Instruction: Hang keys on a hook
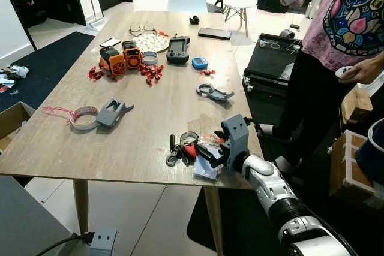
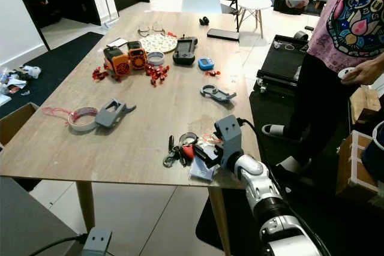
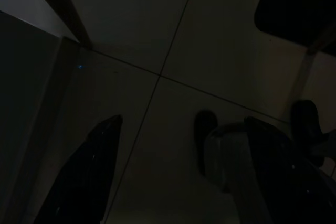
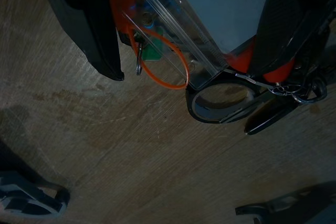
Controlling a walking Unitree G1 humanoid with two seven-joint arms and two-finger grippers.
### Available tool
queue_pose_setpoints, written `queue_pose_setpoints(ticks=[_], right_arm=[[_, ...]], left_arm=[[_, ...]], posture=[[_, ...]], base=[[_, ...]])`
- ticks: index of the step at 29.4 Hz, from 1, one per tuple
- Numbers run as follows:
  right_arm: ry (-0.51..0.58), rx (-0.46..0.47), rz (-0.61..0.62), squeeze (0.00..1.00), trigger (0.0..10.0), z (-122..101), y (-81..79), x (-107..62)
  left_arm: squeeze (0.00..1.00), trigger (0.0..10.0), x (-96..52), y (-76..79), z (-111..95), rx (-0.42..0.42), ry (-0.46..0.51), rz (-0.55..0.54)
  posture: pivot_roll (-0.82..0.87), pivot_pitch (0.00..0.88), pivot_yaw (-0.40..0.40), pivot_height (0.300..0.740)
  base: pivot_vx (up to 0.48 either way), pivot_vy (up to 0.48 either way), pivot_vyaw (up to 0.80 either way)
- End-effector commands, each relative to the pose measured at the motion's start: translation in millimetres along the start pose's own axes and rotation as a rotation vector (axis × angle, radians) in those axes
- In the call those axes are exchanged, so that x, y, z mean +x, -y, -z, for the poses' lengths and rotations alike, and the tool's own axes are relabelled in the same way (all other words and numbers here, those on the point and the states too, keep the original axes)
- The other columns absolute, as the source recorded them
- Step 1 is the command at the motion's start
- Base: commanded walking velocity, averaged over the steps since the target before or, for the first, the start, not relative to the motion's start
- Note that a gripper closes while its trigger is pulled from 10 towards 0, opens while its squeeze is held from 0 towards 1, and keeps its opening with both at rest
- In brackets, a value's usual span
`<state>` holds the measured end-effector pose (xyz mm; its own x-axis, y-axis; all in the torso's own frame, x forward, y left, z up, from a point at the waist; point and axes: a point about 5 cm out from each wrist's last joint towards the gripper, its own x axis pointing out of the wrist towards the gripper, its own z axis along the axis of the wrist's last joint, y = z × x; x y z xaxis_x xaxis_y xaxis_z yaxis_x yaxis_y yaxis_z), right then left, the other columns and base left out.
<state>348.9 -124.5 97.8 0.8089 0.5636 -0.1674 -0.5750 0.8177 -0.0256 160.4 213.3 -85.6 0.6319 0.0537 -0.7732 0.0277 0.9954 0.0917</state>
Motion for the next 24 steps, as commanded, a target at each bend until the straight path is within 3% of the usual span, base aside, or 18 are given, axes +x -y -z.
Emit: queue_pose_setpoints(ticks=[1,3,4,5,6,7,8,10,16,17,18,20,21,22,24], right_arm=[[-0.085,0.015,0.012,0.00,10.0,18,1.5,-5.5],[-0.090,0.016,0.016,0.00,10.0,18,2.4,-6.2],[-0.094,0.017,0.023,0.00,9.1,19,3.6,-6.8],[-0.094,0.017,0.023,0.00,9.1,19,3.6,-6.8],[-0.101,0.021,0.033,0.00,5.0,20,5.4,-7.6],[-0.101,0.021,0.033,0.00,5.0,20,5.4,-7.6],[-0.108,0.026,0.039,0.00,2.3,20,6.2,-7.8],[-0.121,0.035,0.042,0.00,0.0,22,7.0,-8.2],[-0.141,0.037,0.042,0.00,0.0,24,7.8,-8.7],[-0.150,0.033,0.043,0.00,0.7,24,8.3,-9.0],[-0.150,0.033,0.043,0.00,0.7,24,8.3,-9.0],[-0.163,0.022,0.048,0.00,6.8,24,9.6,-9.3],[-0.163,0.022,0.048,0.00,6.8,24,9.6,-9.3],[-0.167,0.016,0.053,0.00,8.2,24,10.4,-9.4],[-0.170,0.009,0.060,0.00,8.8,23,11.9,-9.5]], left_arm=[[0.00,10.0,-1.8,-3.8,7,0.012,-0.035,-0.004],[0.00,10.0,-1.6,-4.3,6,0.016,-0.038,-0.003],[0.00,10.0,-1.4,-3.8,5,0.022,-0.035,-0.001],[0.00,10.0,-1.4,-3.8,5,0.022,-0.035,-0.001],[0.00,10.0,-1.3,-2.4,5,0.027,-0.029,0.003],[0.00,10.0,-1.3,-2.4,5,0.027,-0.029,0.003],[0.00,10.0,-1.4,-1.7,5,0.029,-0.027,0.005],[0.00,10.0,-1.7,-0.9,6,0.031,-0.027,0.007],[0.00,10.0,-2.2,-0.5,8,0.035,-0.031,0.010],[0.00,10.0,-2.4,-0.5,9,0.036,-0.033,0.011],[0.00,10.0,-2.4,-0.5,9,0.036,-0.033,0.011],[0.00,10.0,-2.8,-0.6,10,0.041,-0.039,0.012],[0.00,10.0,-2.8,-0.6,10,0.041,-0.039,0.012],[0.00,10.0,-2.9,-0.5,10,0.044,-0.041,0.013],[0.00,10.0,-3.0,-0.3,11,0.048,-0.042,0.014]], posture=[[0.02,0.085,-0.022,0.740],[0.02,0.083,-0.021,0.740],[0.01,0.082,-0.022,0.740],[0.01,0.082,-0.022,0.740],[0.02,0.079,-0.022,0.740],[0.02,0.079,-0.022,0.740],[0.02,0.079,-0.022,0.740],[0.02,0.076,-0.022,0.740],[0.02,0.076,-0.021,0.740],[0.02,0.076,-0.021,0.740],[0.02,0.076,-0.021,0.740],[0.02,0.071,-0.021,0.740],[0.02,0.071,-0.021,0.740],[0.02,0.070,-0.021,0.740],[0.02,0.071,-0.020,0.740]], base=[[0.000,0.000,0.00],[0.000,0.000,0.00],[0.000,0.000,0.00],[0.000,0.000,0.00],[0.000,0.000,0.00],[0.000,0.000,0.00],[0.000,0.000,0.00],[0.000,0.000,0.00],[0.000,0.000,0.00],[0.000,0.000,0.00],[0.000,0.000,0.00],[0.000,0.000,0.00],[0.000,0.000,0.00],[0.000,0.000,0.00],[0.000,0.000,0.00]])
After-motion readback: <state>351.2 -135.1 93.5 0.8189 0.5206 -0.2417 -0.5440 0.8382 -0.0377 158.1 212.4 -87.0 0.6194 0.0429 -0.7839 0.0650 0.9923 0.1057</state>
